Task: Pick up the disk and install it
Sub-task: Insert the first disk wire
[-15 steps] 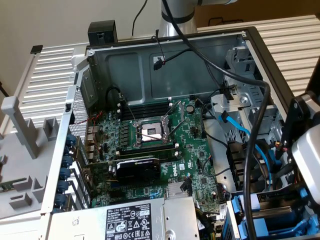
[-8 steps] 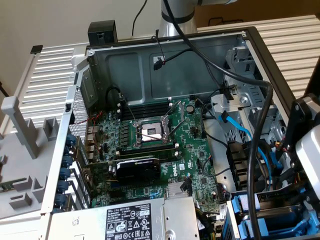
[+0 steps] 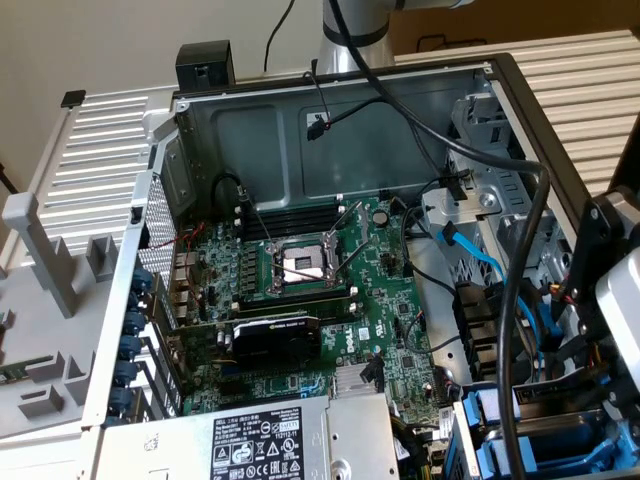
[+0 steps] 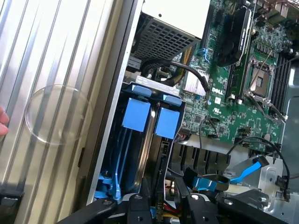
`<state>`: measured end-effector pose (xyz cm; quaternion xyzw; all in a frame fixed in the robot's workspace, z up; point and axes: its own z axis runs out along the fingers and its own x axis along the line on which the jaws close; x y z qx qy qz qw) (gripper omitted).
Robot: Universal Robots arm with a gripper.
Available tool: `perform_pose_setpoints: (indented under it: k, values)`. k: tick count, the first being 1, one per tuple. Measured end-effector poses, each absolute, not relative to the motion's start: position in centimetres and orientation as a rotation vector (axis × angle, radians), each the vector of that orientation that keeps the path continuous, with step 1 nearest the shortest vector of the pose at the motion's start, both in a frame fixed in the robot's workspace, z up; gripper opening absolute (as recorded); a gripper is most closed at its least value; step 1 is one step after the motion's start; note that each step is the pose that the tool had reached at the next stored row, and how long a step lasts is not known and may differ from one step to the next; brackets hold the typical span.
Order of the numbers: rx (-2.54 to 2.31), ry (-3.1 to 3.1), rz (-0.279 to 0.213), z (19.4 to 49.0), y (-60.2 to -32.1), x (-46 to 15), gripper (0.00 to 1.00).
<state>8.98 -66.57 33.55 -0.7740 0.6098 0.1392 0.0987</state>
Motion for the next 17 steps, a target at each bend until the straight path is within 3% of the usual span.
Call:
perform_pose_setpoints:
  k: [17]
  values:
    - [-2.290, 1.810, 0.443, 33.43, -66.56, 9.25, 0.33]
